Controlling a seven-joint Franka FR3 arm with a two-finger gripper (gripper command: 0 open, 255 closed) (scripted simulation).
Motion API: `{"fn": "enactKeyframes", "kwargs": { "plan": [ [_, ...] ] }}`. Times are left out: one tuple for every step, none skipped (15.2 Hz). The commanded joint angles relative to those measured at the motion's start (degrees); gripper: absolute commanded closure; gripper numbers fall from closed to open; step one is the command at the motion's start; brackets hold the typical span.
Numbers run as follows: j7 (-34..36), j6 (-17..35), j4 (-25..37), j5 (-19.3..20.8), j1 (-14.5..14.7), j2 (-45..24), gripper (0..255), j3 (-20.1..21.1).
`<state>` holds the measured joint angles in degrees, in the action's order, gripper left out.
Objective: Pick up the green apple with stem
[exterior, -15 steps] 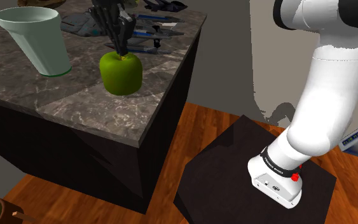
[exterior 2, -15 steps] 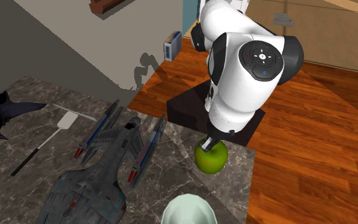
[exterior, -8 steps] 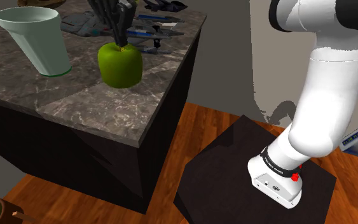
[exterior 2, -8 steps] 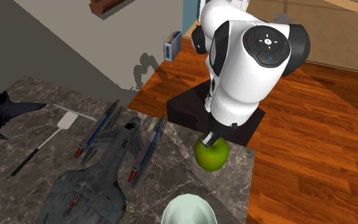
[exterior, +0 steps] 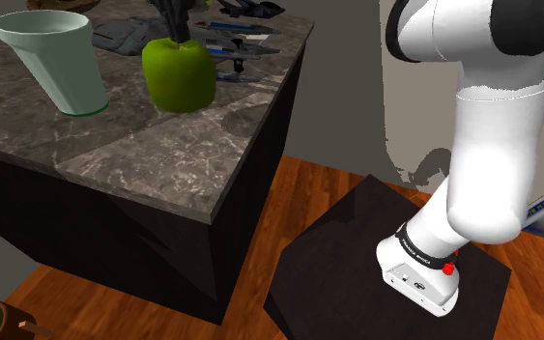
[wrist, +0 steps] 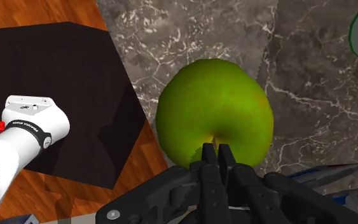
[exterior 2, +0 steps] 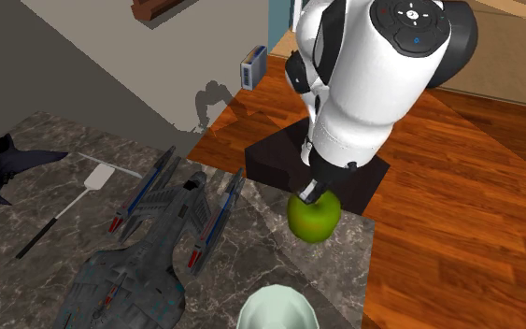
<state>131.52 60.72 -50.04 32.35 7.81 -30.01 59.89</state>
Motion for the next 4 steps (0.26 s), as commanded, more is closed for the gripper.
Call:
{"fn": "enactKeyframes", "kwargs": {
  "plan": [
    [-0.7,-3.4,5.8,2.2,4.1,-1.8,255,-1.4],
    [-1.4,-5.4,9.8,3.8,6.9,-3.1,255,-2.4],
    [-1.6,-5.7,10.5,4.0,7.5,-3.3,255,-2.7],
    [-1.6,-5.7,10.5,4.0,7.5,-3.3,255,-2.7]
  ]
}}
